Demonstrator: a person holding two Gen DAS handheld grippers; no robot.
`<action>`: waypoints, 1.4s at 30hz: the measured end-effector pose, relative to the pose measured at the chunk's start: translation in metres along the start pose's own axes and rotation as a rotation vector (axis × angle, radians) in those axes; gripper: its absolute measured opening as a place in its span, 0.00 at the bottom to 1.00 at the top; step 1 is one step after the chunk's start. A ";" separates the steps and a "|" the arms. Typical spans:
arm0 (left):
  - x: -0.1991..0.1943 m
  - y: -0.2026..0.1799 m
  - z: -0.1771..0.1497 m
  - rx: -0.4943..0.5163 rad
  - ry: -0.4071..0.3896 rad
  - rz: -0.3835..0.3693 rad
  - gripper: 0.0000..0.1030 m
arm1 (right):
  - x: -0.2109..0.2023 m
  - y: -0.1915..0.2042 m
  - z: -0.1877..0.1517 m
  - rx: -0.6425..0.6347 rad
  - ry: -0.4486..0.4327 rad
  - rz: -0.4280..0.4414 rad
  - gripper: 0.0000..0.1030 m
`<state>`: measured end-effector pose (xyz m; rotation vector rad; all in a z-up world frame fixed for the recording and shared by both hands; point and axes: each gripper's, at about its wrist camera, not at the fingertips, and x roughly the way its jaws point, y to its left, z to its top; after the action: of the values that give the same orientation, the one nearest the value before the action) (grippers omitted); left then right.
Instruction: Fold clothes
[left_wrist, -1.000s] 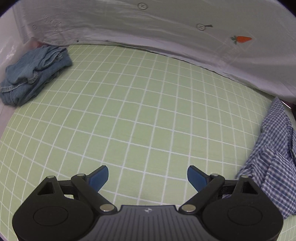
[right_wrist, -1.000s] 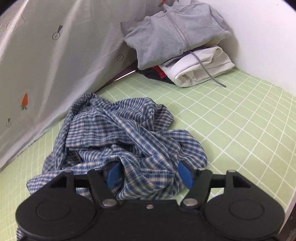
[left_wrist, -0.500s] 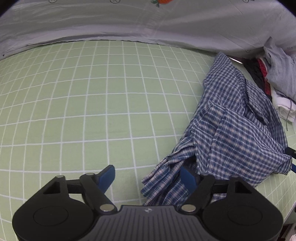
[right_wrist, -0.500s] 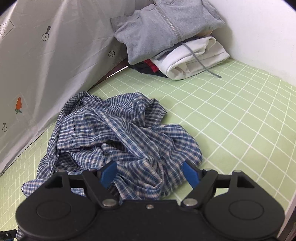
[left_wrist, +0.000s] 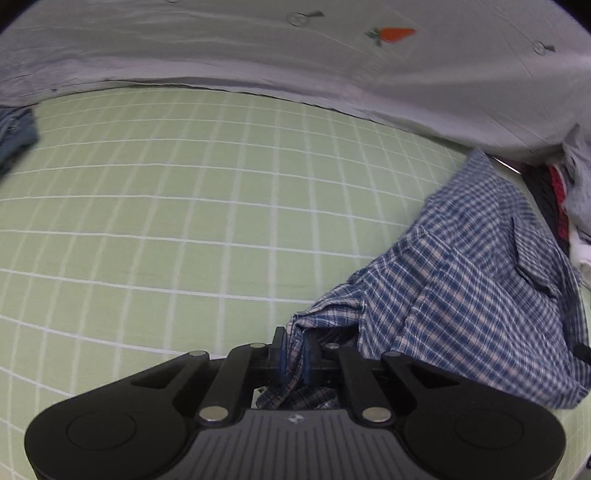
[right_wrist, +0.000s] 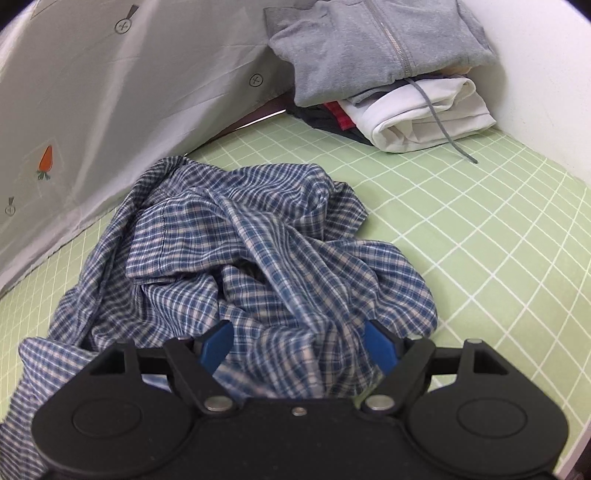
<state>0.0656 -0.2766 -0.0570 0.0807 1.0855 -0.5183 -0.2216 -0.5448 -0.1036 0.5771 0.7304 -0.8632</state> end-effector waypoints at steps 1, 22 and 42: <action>-0.007 0.015 -0.001 -0.029 -0.016 0.030 0.09 | -0.001 0.004 -0.004 -0.020 0.007 0.000 0.76; -0.131 0.161 -0.106 -0.361 -0.111 0.264 0.65 | -0.013 0.039 -0.042 -0.170 0.157 0.087 0.78; 0.013 0.007 0.003 0.223 0.067 0.003 0.72 | 0.026 0.034 -0.024 0.057 0.191 0.069 0.78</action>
<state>0.0759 -0.2764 -0.0676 0.2967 1.0893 -0.6364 -0.1897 -0.5217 -0.1326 0.7383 0.8563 -0.7737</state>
